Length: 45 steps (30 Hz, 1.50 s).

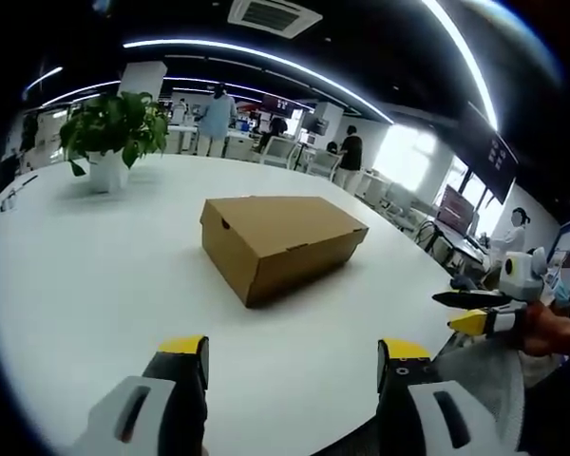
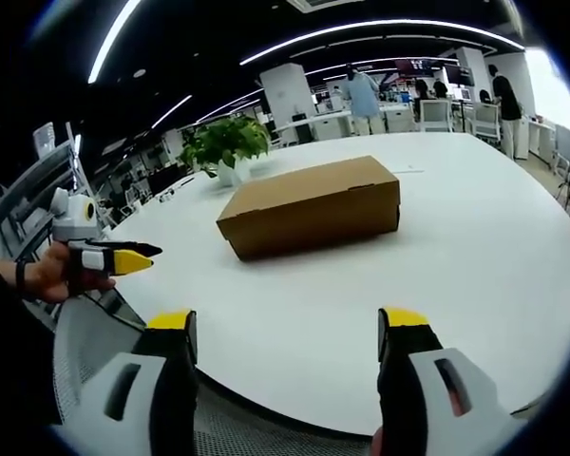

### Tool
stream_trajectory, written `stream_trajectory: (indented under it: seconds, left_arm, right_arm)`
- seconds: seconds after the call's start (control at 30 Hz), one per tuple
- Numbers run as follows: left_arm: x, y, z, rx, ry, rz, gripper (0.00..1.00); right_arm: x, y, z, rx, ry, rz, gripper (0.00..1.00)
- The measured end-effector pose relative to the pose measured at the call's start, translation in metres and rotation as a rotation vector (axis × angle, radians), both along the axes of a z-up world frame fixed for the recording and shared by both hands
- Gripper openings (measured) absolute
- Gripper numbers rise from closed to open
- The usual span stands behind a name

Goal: Operate the shoe box by opening the lid, removing the specified soft item, and placing it in the target area until the item is outside and the box remains undamaged.

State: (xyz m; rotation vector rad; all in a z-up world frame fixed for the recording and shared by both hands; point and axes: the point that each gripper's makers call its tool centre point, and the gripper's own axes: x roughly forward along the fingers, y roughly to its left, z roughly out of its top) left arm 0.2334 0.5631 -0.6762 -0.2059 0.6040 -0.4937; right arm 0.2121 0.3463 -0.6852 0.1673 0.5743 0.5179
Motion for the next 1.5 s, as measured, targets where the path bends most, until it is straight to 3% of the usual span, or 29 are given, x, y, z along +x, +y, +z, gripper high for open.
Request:
stream_trajectory:
  seconds: [0.33,0.5,1.0,1.1,1.2,1.5]
  left_arm:
    - [0.013,0.008,-0.003,-0.027,0.017,0.046,0.74]
    - [0.024,0.009,-0.006,-0.026,0.020,0.048,0.74]
    - [0.082,0.002,-0.008,-0.014,-0.003,0.012,0.73]
    - [0.095,-0.005,-0.009,-0.013,-0.009,-0.003,0.73]
    - [0.105,-0.013,-0.012,0.006,-0.011,-0.022,0.71]
    - [0.132,-0.033,-0.019,0.009,-0.010,-0.047,0.70]
  right_arm:
    - [0.012,0.007,-0.010,-0.013,0.030,0.052,0.75]
    - [0.031,0.002,-0.014,-0.020,0.039,0.060,0.75]
    - [0.121,-0.020,-0.004,-0.025,0.003,0.052,0.75]
    - [0.143,-0.025,-0.004,-0.024,-0.004,0.045,0.75]
    - [0.163,-0.027,0.001,0.029,-0.009,0.021,0.74]
    - [0.214,-0.037,-0.008,0.017,0.011,0.004,0.72]
